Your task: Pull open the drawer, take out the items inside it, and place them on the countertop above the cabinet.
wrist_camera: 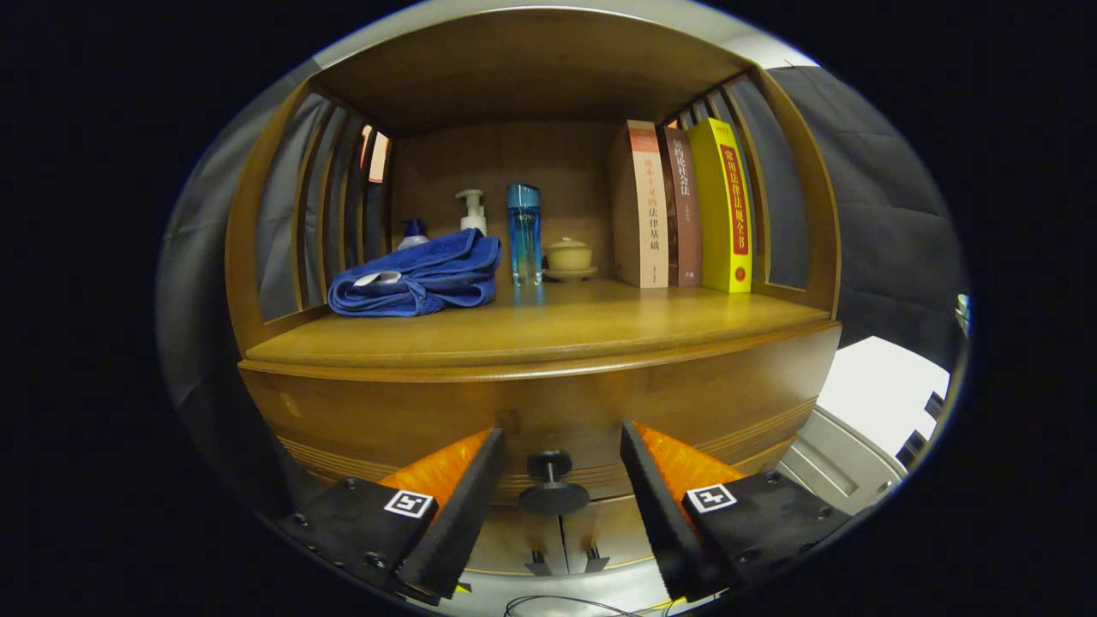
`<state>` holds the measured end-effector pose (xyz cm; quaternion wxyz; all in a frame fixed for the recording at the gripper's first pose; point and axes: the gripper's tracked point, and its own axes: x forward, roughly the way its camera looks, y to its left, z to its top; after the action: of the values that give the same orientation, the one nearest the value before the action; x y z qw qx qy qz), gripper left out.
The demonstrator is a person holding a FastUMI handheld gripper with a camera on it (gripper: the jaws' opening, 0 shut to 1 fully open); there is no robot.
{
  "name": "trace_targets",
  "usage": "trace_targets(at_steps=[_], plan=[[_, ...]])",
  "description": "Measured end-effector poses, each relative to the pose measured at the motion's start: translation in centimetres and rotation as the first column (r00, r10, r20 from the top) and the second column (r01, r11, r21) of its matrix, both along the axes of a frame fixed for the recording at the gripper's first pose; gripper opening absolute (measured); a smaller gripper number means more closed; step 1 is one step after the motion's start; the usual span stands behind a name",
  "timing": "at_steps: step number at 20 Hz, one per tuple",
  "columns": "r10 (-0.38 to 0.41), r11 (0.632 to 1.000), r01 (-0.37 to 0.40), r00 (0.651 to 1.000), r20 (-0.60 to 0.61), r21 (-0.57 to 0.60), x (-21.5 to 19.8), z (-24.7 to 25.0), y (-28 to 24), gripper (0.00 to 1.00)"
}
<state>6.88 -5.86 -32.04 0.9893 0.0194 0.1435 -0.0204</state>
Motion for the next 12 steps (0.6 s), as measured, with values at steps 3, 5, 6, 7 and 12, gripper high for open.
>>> trace_targets(at_steps=[3, 5, 6, 7, 12], plan=[[0.016, 1.000, -0.016, 0.999, -0.036, -0.012, -0.1, -1.3, 0.5, 0.79], [0.007, 1.000, -0.008, 0.998, -0.062, -0.012, -0.2, -2.3, 0.5, 0.66], [0.005, 1.000, -0.005, 0.997, -0.079, -0.007, -0.4, -2.8, 0.5, 0.64], [0.004, 1.000, -0.004, 0.996, -0.090, -0.006, -0.4, -3.1, 0.6, 0.61], [-0.011, 1.000, 0.010, 0.993, -0.119, -0.012, -1.0, -3.0, 0.5, 0.52]])
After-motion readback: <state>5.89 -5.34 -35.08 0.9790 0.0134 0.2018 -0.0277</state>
